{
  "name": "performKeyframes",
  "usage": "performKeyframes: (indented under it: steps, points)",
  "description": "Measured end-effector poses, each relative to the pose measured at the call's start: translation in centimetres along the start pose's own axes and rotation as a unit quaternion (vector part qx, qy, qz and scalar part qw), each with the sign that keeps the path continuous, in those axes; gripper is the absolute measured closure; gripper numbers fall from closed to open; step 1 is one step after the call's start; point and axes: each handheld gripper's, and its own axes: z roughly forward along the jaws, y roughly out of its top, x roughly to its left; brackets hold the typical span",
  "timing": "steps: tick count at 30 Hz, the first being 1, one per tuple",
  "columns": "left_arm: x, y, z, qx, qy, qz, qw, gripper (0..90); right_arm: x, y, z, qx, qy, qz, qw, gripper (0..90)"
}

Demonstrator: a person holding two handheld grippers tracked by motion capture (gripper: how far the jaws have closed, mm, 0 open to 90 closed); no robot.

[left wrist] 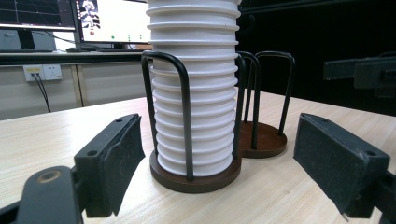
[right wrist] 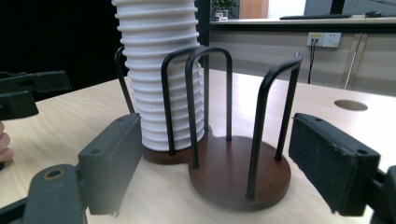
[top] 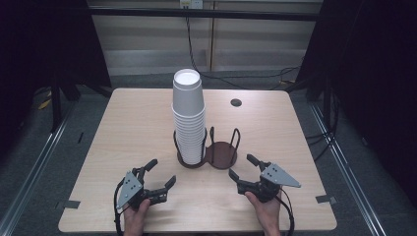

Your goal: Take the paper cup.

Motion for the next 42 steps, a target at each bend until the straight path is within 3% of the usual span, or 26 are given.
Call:
performKeyframes:
  steps: [11,20,27,35,37,39,42]
  points:
    - [0.0,0.0,0.0,0.0,0.001,0.003,1.0,15.7,0.5,3.0,1.6,0.004,0.039,-0.02,0.999,16.5]
    - [0.0,0.0,0.0,0.0,0.001,0.002,1.0,15.7,0.3,5.2,3.0,0.003,0.075,-0.01,0.9972,16.2]
    - [0.0,0.0,0.0,0.0,-0.006,-0.004,1.0,15.6,0.0,6.9,3.7,0.012,0.09,-0.002,0.9958,14.0]
    - [0.0,0.0,0.0,0.0,-0.004,-0.002,1.0,15.7,0.2,9.3,4.6,0.019,0.106,-0.012,0.9941,13.9]
    - [0.1,0.0,0.0,0.001,0.004,0.005,1.0,15.7,0.3,10.0,4.8,0.035,0.112,-0.012,0.9931,14.3]
    - [-0.1,0.0,0.0,0.0,-0.008,-0.007,0.9999,15.7,0.5,10.6,5.0,0.044,0.118,-0.014,0.9919,14.4]
    - [0.0,0.0,0.0,0.0,0.001,0.003,1.0,15.7,0.6,11.3,5.4,0.04,0.122,-0.02,0.9914,17.5]
